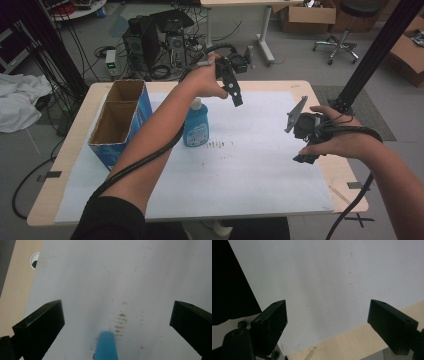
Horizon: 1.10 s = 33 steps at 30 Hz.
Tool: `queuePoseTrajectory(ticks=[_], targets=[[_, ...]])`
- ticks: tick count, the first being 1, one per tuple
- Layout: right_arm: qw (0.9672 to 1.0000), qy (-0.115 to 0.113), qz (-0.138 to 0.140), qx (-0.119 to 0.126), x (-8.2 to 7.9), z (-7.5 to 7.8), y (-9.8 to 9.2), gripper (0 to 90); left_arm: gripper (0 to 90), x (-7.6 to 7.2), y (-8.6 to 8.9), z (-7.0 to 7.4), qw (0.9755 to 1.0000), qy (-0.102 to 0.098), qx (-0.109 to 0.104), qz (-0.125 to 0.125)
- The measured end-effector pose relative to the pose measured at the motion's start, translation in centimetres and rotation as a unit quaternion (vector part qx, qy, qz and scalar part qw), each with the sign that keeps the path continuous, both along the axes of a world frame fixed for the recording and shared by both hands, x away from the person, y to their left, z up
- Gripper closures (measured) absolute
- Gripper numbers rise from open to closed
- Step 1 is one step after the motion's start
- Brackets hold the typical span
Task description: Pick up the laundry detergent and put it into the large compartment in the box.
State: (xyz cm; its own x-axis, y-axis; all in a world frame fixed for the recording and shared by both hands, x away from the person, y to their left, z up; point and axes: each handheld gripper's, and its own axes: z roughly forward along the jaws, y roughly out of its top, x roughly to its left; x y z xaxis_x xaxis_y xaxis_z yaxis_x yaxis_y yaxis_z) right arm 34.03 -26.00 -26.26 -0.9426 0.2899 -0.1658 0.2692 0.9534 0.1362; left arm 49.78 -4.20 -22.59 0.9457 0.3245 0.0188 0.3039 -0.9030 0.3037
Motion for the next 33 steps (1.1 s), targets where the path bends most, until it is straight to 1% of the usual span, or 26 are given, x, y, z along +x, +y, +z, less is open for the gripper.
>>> queuePoseTrajectory(ticks=[2,4,5,6,8,10,11,12,13,14,15,16,17,19,20,21,23,24,25,26,28,29,30,31,33], targets=[[1.0,0.0,0.001,-0.002,0.0,0.0,0.0,16.3,0.1,0.0,0.0,0.1,1.0,-0.001,0.002,-0.002],[1.0,0.001,0.002,0.001,0.0,-0.1,-0.1,16.3,0.1,-0.2,0.1,0.3,1.0,-0.002,-0.001,-0.003],[1.0,0.001,0.002,0.003,0.1,-0.1,-0.1,16.3,0.0,-0.3,0.3,0.7,1.0,-0.004,-0.001,-0.003],[1.0,0.001,0.002,0.003,0.1,-0.1,-0.1,16.3,0.1,-0.3,0.3,0.7,1.0,-0.004,-0.001,-0.003],[1.0,-0.002,0.003,0.007,0.2,0.1,-0.1,16.3,0.1,-0.5,0.9,1.3,1.0,-0.006,-0.001,-0.003],[1.0,-0.003,0.005,0.007,0.2,0.1,0.0,16.3,0.0,-0.6,1.5,1.7,0.9999,-0.011,-0.004,0.003],[1.0,-0.003,0.007,0.005,0.3,0.1,0.1,16.3,0.1,-0.6,1.5,1.7,0.9999,-0.011,-0.004,0.003],[0.9999,-0.004,0.008,0.005,0.3,0.0,0.2,16.3,0.1,-0.6,1.8,1.9,0.9999,-0.011,-0.004,0.005],[0.9999,-0.005,0.008,0.006,0.3,0.0,0.2,16.3,0.1,-0.8,2.5,2.3,0.9999,-0.014,-0.005,0.008],[0.9999,-0.005,0.008,0.006,0.3,0.0,0.2,16.3,0.0,-0.8,2.5,2.3,0.9999,-0.014,-0.005,0.008],[0.9999,-0.004,0.009,0.01,0.3,-0.1,0.2,16.3,0.0,-0.9,3.2,2.7,0.9998,-0.015,-0.007,0.012],[0.9999,-0.004,0.009,0.01,0.3,-0.1,0.2,16.3,0.1,-0.9,3.2,2.7,0.9998,-0.015,-0.007,0.012],[0.9999,-0.005,0.009,0.009,0.3,-0.1,0.3,16.3,0.1,-1.1,4.0,3.1,0.9997,-0.017,-0.01,0.017],[0.9999,-0.003,0.008,0.005,0.3,0.0,0.3,16.3,0.1,-1.3,4.8,3.4,0.9995,-0.017,-0.015,0.02],[0.9999,-0.003,0.008,0.007,0.3,0.0,0.3,16.3,0.1,-1.3,4.8,3.4,0.9995,-0.017,-0.015,0.02],[0.9999,-0.004,0.009,0.006,0.3,0.0,0.4,16.3,0.1,-1.5,5.5,3.5,0.9995,-0.016,-0.016,0.023],[0.9999,-0.006,0.01,0.007,0.2,0.0,0.5,16.3,0.0,-1.7,6.1,3.4,0.9994,-0.015,-0.015,0.026],[0.9999,-0.006,0.01,0.008,0.2,0.1,0.6,16.3,0.1,-1.7,6.1,3.4,0.9994,-0.015,-0.015,0.026],[0.9999,-0.007,0.012,0.008,0.2,0.1,0.7,16.3,0.1,-2.0,6.6,3.3,0.9994,-0.014,-0.012,0.028],[0.9999,-0.007,0.012,0.008,0.2,0.1,0.7,16.3,0.1,-2.0,6.6,3.3,0.9994,-0.014,-0.012,0.028],[0.9998,-0.008,0.015,0.01,0.1,0.1,1.0,16.3,0.1,-2.3,7.2,3.1,0.9994,-0.013,-0.011,0.03],[0.9998,-0.007,0.016,0.01,0.1,0.1,1.2,16.3,0.1,-2.6,7.7,2.9,0.9994,-0.011,-0.01,0.031],[0.9998,-0.007,0.016,0.01,0.1,0.1,1.2,16.3,0.0,-2.6,7.7,2.9,0.9994,-0.011,-0.01,0.031],[0.9998,-0.008,0.018,0.009,0.0,0.2,1.4,16.3,0.1,-2.8,8.3,2.7,0.9994,-0.008,-0.009,0.032],[0.9997,-0.007,0.02,0.01,-0.1,0.2,1.6,16.3,0.0,-2.9,8.7,2.5,0.9994,-0.004,-0.008,0.034]])
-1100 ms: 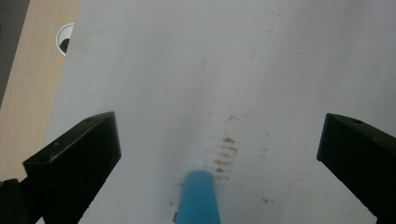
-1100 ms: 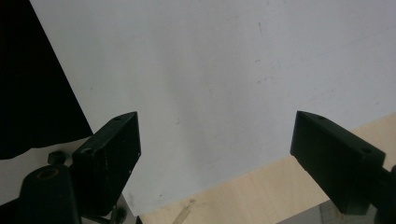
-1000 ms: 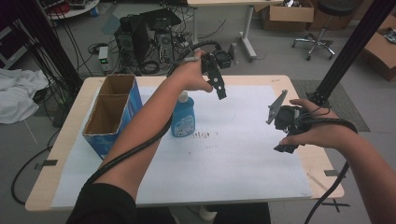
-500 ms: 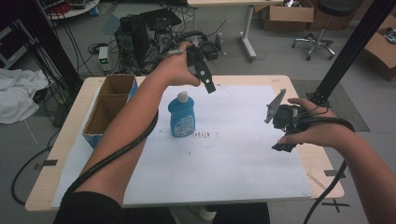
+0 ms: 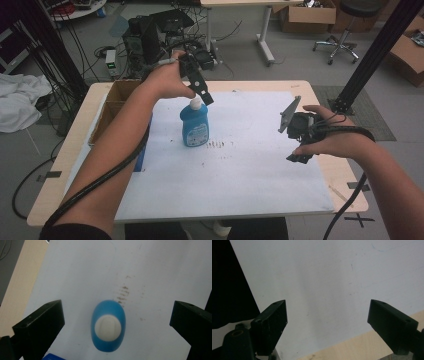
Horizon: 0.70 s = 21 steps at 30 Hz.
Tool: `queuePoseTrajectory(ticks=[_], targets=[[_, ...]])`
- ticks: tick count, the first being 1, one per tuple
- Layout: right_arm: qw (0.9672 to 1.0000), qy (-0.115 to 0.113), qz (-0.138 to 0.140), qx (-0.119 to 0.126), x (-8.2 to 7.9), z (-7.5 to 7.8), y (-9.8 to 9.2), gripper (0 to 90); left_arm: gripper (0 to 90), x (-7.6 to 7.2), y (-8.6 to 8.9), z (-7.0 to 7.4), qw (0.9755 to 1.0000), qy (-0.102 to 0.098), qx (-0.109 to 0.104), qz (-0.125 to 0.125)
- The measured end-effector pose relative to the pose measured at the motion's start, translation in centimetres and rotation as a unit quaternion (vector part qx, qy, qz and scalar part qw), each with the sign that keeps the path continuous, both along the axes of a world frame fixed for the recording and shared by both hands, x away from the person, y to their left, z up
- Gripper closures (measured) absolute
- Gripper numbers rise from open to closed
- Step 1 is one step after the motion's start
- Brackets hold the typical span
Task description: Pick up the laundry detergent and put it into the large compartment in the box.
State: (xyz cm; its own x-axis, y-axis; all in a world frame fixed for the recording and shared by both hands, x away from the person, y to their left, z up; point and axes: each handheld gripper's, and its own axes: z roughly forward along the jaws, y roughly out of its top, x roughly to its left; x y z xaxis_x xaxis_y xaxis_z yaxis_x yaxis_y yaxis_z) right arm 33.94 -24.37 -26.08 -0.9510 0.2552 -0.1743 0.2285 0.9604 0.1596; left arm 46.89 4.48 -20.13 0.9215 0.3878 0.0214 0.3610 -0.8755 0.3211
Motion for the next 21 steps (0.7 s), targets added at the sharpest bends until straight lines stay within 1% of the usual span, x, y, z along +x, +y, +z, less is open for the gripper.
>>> queuePoseTrajectory(ticks=[3,6,7,8,9,10,12,14,16,17,18,19,21], targets=[[1.0,0.0,0.0,-0.001,-0.1,0.0,0.1,16.3,0.1,0.0,0.4,-0.4,1.0,0.001,0.003,0.003],[1.0,0.001,0.001,0.001,-0.1,-0.3,0.2,16.3,0.1,-0.1,0.9,-1.1,0.9999,0.009,0.011,0.008],[1.0,0.001,0.001,0.001,-0.1,-0.3,0.2,16.3,0.1,-0.1,0.9,-1.1,0.9999,0.009,0.011,0.008],[1.0,0.002,0.0,0.0,-0.2,-0.3,0.2,16.3,0.1,0.0,1.0,-1.5,0.9998,0.012,0.016,0.007],[1.0,0.002,0.0,0.0,-0.2,-0.3,0.2,16.3,0.1,0.0,1.0,-1.5,0.9998,0.012,0.016,0.007],[1.0,0.003,0.0,0.001,-0.2,-0.4,0.2,16.3,0.1,0.0,1.2,-1.8,0.9997,0.014,0.02,0.005],[1.0,0.003,0.0,-0.001,-0.2,-0.4,0.2,16.3,0.0,0.1,1.2,-2.0,0.9997,0.015,0.019,0.006],[1.0,0.002,-0.001,0.001,-0.3,-0.4,0.2,16.3,0.1,0.1,1.3,-2.5,0.9996,0.018,0.021,0.0],[1.0,0.006,-0.002,0.002,-0.3,-0.5,0.1,16.3,0.1,0.1,1.4,-2.8,0.9993,0.022,0.029,-0.003],[1.0,0.006,-0.002,0.002,-0.3,-0.5,0.1,16.3,0.0,0.1,1.4,-2.8,0.9993,0.022,0.029,-0.003],[1.0,0.005,-0.002,0.001,-0.4,-0.6,0.0,16.3,0.1,0.2,1.4,-3.2,0.9992,0.026,0.029,-0.006],[1.0,0.005,-0.002,0.001,-0.4,-0.6,0.0,16.3,0.0,0.2,1.4,-3.2,0.9992,0.026,0.029,-0.006],[1.0,0.005,-0.005,0.002,-0.4,-0.7,-0.1,16.3,0.1,0.2,1.3,-3.7,0.9991,0.03,0.029,-0.009]])
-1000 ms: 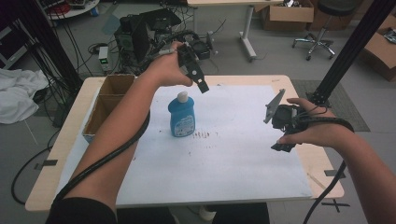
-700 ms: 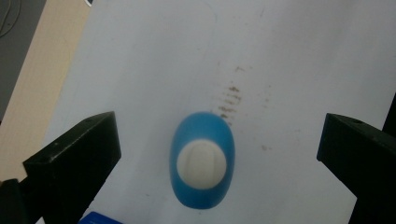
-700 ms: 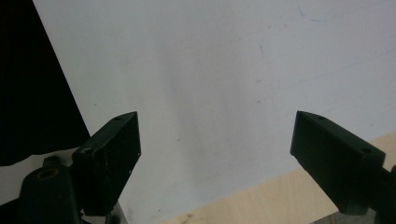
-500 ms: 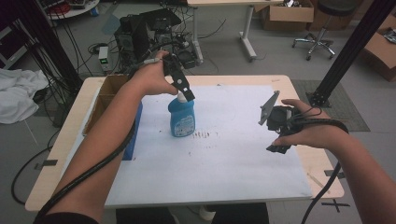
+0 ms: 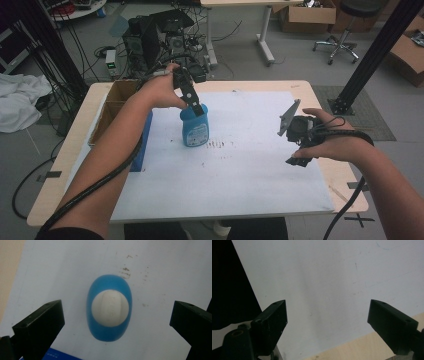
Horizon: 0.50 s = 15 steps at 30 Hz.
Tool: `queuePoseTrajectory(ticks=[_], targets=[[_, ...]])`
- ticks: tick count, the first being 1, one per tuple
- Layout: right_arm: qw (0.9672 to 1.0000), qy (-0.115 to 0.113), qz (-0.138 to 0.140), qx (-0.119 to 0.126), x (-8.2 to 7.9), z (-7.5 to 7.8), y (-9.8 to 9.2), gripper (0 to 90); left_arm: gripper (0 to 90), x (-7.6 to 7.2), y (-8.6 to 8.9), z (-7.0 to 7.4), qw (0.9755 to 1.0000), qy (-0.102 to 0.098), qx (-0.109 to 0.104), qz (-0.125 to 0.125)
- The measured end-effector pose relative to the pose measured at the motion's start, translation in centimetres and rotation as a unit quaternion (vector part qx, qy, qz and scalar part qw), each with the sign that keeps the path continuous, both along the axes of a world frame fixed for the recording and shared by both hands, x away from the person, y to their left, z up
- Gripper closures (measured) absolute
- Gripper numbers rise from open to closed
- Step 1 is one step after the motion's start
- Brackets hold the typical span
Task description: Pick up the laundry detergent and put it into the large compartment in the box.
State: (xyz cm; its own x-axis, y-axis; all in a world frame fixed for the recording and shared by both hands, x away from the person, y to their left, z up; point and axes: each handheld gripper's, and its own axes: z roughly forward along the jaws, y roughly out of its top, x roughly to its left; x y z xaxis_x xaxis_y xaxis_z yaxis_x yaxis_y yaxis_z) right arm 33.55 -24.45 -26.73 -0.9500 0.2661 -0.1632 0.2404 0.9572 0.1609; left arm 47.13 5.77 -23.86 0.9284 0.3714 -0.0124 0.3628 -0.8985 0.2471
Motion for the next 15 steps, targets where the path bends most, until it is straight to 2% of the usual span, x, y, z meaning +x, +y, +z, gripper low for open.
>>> queuePoseTrajectory(ticks=[15], targets=[[1.0,0.0,-0.004,0.003,-0.2,-0.4,0.0,16.3,0.0,0.4,0.0,-2.6,0.9997,0.013,0.015,-0.011]])
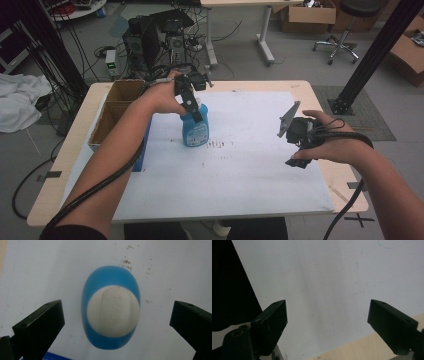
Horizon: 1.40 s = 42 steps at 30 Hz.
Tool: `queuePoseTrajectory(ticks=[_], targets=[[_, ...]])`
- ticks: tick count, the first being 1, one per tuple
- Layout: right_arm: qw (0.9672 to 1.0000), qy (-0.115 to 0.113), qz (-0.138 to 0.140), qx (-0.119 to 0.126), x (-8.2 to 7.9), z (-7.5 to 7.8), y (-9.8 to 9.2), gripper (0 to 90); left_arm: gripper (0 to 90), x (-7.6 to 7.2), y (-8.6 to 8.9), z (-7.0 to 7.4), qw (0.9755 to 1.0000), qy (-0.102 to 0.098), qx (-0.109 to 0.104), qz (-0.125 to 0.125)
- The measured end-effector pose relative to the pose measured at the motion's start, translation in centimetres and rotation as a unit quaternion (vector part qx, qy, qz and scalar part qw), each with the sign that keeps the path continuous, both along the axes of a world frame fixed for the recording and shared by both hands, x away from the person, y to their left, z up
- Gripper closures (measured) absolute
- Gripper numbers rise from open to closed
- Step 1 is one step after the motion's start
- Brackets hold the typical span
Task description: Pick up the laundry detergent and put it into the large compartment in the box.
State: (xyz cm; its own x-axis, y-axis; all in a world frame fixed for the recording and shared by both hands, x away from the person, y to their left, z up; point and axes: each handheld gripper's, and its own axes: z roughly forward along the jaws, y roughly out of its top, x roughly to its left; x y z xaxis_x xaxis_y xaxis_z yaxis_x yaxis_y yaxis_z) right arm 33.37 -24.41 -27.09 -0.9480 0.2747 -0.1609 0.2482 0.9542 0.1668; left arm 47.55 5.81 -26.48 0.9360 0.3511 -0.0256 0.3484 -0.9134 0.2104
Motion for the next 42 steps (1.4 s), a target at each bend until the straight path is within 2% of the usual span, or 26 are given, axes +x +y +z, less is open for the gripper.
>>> queuePoseTrajectory(ticks=[14,31,42], targets=[[0.9999,0.009,-0.002,-0.004,-0.1,-0.5,-0.1,16.3,0.1,0.6,-0.4,-1.8,0.9997,0.003,0.022,-0.007],[0.9999,0.01,-0.001,-0.007,0.0,-0.5,0.0,16.3,0.6,0.9,-1.2,-2.5,0.999,0.0,0.041,-0.02],[0.9999,0.011,-0.002,-0.007,0.0,-0.6,0.2,16.3,7.1,1.0,-1.4,-2.7,0.9983,0.003,0.05,-0.028]])
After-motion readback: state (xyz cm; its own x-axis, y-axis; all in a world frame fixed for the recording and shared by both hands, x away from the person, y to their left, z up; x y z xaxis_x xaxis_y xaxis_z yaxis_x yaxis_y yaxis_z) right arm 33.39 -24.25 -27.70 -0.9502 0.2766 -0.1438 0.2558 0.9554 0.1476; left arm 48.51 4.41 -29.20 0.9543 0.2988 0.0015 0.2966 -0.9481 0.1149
